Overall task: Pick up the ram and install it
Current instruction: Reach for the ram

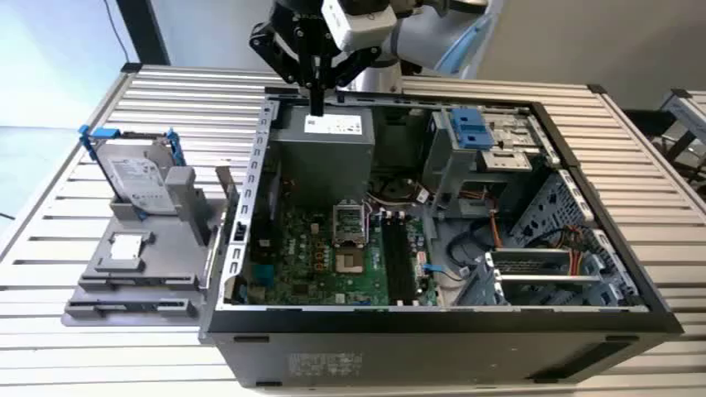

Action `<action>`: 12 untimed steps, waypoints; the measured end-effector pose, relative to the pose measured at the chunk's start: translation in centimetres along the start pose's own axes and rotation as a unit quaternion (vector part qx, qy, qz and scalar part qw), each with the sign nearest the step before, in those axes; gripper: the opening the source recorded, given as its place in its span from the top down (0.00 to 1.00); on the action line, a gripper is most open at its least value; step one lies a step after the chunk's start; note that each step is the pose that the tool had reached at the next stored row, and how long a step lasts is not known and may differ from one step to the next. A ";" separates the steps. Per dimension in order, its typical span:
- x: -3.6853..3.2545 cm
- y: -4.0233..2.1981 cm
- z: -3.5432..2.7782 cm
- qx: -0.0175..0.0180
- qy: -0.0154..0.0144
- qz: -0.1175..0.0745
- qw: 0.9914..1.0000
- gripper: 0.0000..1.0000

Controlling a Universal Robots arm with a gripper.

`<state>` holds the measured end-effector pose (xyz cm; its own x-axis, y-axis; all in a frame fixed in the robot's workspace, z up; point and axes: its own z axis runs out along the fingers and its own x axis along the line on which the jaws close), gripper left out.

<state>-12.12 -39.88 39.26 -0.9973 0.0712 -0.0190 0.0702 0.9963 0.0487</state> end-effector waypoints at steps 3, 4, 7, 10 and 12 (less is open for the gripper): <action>0.00 0.00 0.00 0.000 0.000 0.000 1.000 1.00; 0.00 0.00 0.00 0.000 0.000 0.000 1.000 1.00; 0.00 0.00 0.00 0.000 0.000 0.000 1.000 1.00; 0.06 0.00 0.00 0.000 0.000 0.000 1.000 1.00; 0.21 -0.02 0.00 0.000 0.000 0.000 1.000 1.00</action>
<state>-12.33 -39.88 39.26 -0.9973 0.0713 -0.0190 0.0703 0.9963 0.0488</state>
